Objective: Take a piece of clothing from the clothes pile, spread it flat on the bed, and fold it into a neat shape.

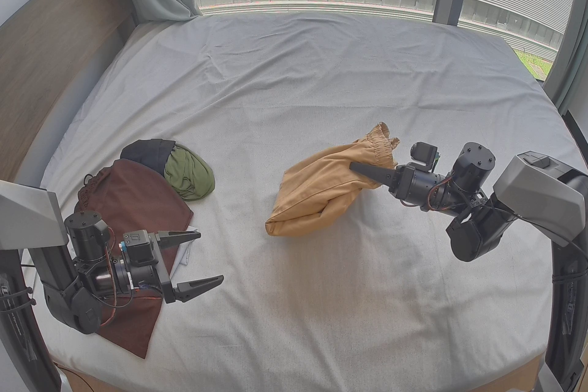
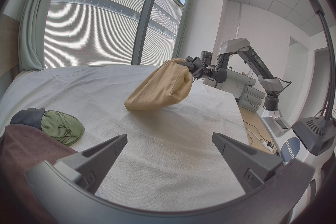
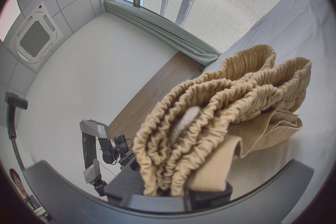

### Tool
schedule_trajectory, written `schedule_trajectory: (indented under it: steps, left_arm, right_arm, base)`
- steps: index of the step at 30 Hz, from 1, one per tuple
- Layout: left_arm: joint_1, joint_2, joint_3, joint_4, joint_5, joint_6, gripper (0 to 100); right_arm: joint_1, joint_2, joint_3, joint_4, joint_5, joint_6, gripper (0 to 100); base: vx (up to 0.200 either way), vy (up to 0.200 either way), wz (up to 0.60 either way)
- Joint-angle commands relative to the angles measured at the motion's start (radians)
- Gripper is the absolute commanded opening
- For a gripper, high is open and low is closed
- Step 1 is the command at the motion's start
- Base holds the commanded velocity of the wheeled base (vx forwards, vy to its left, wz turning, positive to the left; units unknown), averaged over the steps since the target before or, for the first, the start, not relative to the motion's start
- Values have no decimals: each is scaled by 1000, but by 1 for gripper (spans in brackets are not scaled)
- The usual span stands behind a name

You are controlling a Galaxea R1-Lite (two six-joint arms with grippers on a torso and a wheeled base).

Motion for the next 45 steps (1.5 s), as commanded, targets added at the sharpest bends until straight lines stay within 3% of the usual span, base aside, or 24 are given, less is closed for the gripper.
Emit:
schedule_trajectory:
  steps: [1, 21, 33, 45]
  left_arm:
    - [0, 1, 0, 0, 0, 1, 100]
    - [0, 2, 3, 1, 0, 1, 100]
    - [2, 4, 9, 1, 0, 1, 100]
    - [2, -1, 20, 1, 0, 1, 100]
  right_arm:
    - [1, 1, -59, -1, 0, 35, 0]
    - [1, 126, -251, 1, 0, 98, 0]
    - [-24, 161, -418, 1, -8, 185, 0]
    - [-24, 340, -550, 1, -20, 232, 0]
  base:
    - [0, 0, 0]
    - [0, 0, 0]
    - [0, 0, 0]
    - [0, 0, 0]
